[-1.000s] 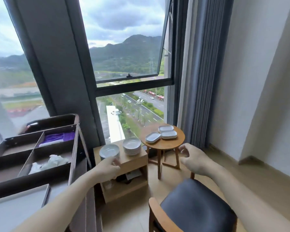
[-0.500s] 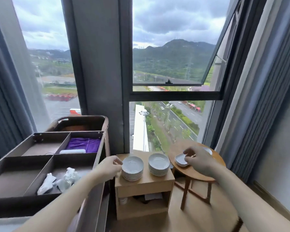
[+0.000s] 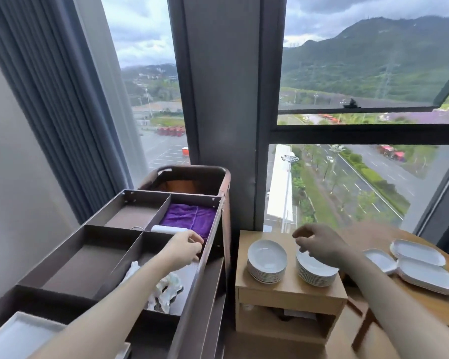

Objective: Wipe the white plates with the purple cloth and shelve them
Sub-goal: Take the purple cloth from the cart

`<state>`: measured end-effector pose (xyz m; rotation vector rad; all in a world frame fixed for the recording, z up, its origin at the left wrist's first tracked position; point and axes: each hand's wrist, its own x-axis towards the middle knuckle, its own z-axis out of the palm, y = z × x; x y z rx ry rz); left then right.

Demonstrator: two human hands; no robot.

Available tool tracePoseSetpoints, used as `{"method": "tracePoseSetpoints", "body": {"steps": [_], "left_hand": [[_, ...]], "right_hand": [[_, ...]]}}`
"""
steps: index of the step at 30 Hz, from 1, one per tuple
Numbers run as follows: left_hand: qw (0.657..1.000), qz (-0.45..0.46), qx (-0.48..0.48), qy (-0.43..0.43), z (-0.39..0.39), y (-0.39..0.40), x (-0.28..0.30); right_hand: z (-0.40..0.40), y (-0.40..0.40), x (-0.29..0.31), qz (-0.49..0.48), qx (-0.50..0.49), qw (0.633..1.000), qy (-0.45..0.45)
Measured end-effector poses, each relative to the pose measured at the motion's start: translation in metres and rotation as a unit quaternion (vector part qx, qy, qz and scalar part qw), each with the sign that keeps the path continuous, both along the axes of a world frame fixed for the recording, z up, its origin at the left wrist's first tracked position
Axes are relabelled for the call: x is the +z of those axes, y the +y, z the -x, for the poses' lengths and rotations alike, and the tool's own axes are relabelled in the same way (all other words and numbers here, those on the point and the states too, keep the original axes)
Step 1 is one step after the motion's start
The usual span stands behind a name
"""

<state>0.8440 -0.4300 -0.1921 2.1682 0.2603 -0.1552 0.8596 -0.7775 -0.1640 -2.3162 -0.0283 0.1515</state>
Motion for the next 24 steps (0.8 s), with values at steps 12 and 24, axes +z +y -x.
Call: {"method": "tracePoseSetpoints", "body": {"steps": [12,24], "left_hand": [[0.988,-0.027,0.152,-0.008,-0.107,0.036,-0.011],[0.963,-0.085,0.256,0.0,-0.147,0.083,-0.003]], "right_hand": [[-0.211,0.061,-0.022,-0.004,0.144,0.989,-0.016],[-0.265,0.199,-0.026,-0.046,0.323,0.943,-0.057]]}}
